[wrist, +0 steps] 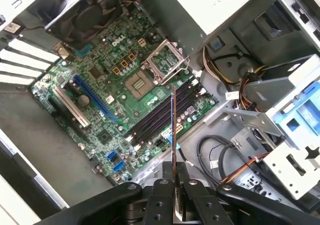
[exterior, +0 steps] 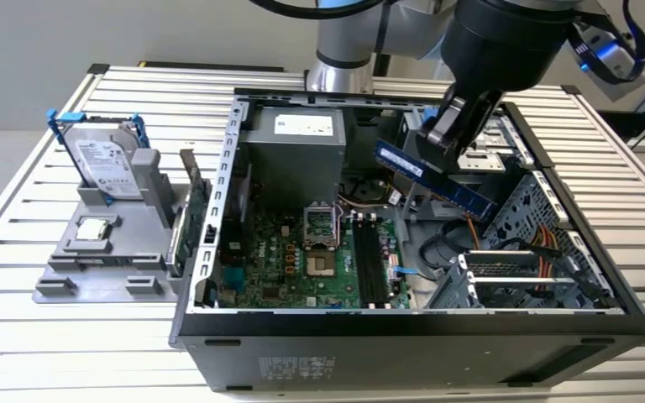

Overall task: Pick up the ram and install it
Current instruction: 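Insert the ram into the slot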

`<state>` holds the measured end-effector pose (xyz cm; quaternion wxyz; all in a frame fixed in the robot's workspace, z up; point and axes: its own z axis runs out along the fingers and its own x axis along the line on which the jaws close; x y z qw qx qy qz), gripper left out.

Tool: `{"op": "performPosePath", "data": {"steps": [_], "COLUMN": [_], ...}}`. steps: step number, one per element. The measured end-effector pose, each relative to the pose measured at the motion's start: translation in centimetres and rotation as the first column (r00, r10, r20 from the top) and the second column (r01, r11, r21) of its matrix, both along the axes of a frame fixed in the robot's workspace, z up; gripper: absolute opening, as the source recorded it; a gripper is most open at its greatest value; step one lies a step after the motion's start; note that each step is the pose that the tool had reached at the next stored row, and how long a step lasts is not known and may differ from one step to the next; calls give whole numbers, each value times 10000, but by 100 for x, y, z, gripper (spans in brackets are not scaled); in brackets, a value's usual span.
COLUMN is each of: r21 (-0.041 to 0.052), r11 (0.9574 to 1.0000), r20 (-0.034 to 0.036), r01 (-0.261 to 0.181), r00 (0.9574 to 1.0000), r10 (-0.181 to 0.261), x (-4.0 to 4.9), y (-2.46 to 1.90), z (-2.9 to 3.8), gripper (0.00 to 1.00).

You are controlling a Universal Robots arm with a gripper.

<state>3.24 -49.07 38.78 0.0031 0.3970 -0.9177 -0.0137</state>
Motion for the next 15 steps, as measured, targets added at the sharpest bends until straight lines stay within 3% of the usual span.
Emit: {"op": "performPosePath", "data": {"steps": [7,15], "r21": [0,-1], "r11": [9968,9842], "r20": [0,0], "r01": [803,1768], "r00": [9968,9842], "r10": [-803,-1768], "x": [-1,-2], "y": [0,0], "z": [0,0], "gripper": [0,0]}}
